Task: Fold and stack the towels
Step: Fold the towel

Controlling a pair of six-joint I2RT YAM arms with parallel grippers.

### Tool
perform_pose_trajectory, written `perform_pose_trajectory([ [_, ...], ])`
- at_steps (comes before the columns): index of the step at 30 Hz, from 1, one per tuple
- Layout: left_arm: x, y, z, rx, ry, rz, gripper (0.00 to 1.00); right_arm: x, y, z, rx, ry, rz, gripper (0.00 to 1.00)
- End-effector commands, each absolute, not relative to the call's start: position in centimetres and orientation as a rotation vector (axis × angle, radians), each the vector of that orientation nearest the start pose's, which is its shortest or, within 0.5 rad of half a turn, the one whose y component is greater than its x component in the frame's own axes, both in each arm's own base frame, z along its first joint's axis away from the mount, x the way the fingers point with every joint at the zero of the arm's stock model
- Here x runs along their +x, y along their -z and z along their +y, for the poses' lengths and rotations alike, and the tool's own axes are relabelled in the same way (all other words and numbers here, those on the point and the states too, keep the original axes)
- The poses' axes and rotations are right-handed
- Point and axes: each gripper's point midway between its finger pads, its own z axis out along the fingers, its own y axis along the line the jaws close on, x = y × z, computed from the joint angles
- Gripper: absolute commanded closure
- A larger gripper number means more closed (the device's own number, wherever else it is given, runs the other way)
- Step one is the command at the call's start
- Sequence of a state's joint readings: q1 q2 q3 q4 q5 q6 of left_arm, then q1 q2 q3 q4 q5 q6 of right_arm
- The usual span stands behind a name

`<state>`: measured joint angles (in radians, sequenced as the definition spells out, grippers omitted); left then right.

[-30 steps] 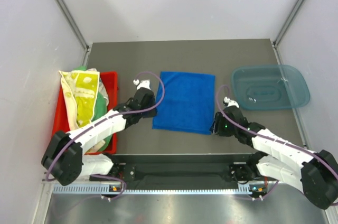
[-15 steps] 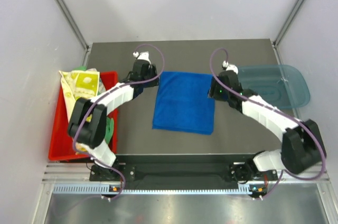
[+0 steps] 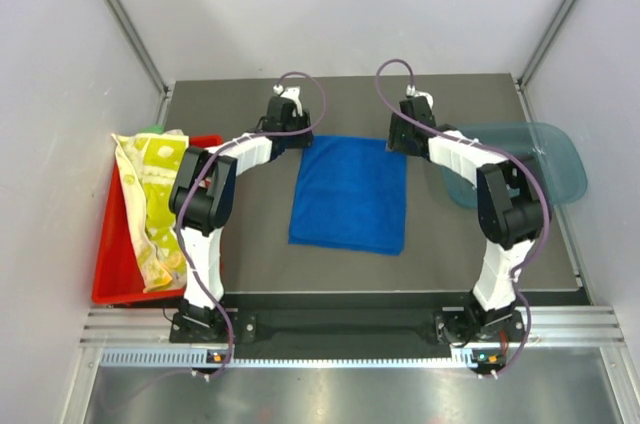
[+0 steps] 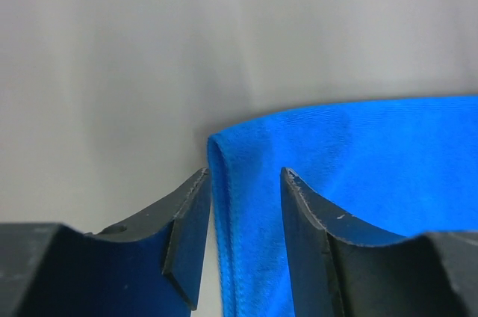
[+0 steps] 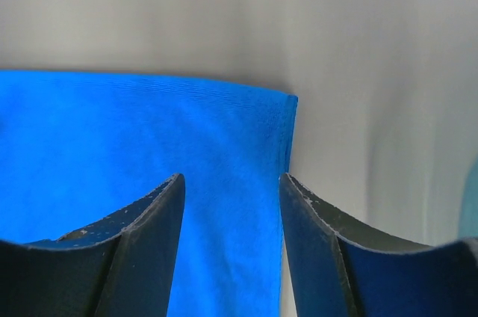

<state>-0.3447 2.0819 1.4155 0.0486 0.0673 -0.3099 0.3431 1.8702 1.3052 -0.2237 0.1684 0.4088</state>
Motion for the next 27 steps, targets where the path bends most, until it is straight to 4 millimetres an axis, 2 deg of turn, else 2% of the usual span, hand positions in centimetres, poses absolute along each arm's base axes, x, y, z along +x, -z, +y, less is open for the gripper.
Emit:
perform_pose_trajectory([
  [1, 53.4, -8.2, -21.6, 0.103, 0.448, 2.155, 0.53, 47.9, -7.9, 14.9, 0.152, -0.155, 2.334, 0.47],
  [4, 53.8, -8.0, -21.5, 0.105, 0.441, 2.151, 0.57, 48.3, -7.0, 14.8, 0.151, -0.14, 2.346, 0.46],
  [9, 54.5, -7.2, -21.8, 0.105, 0.448, 2.16, 0.71, 48.5, -5.6, 14.8, 0.15, -0.13, 2.371, 0.47],
  [13, 54.9, -6.8, -21.8, 0.093, 0.45, 2.167, 0.75, 48.7, -4.8, 14.8, 0.139, -0.117, 2.386, 0.47],
  [22, 56.1, -7.2, -20.9, 0.055, 0.408, 2.151, 0.92, 49.4, -3.7, 14.5, 0.128, -0.1, 2.409, 0.48],
  [25, 56.4, -7.6, -20.5, 0.041, 0.405, 2.148, 0.92, 49.5, -3.4, 14.4, 0.129, -0.108, 2.413, 0.48],
  [27, 56.4, -7.8, -20.6, 0.047, 0.412, 2.15, 0.84, 49.6, -3.4, 14.3, 0.126, -0.103, 2.414, 0.48],
])
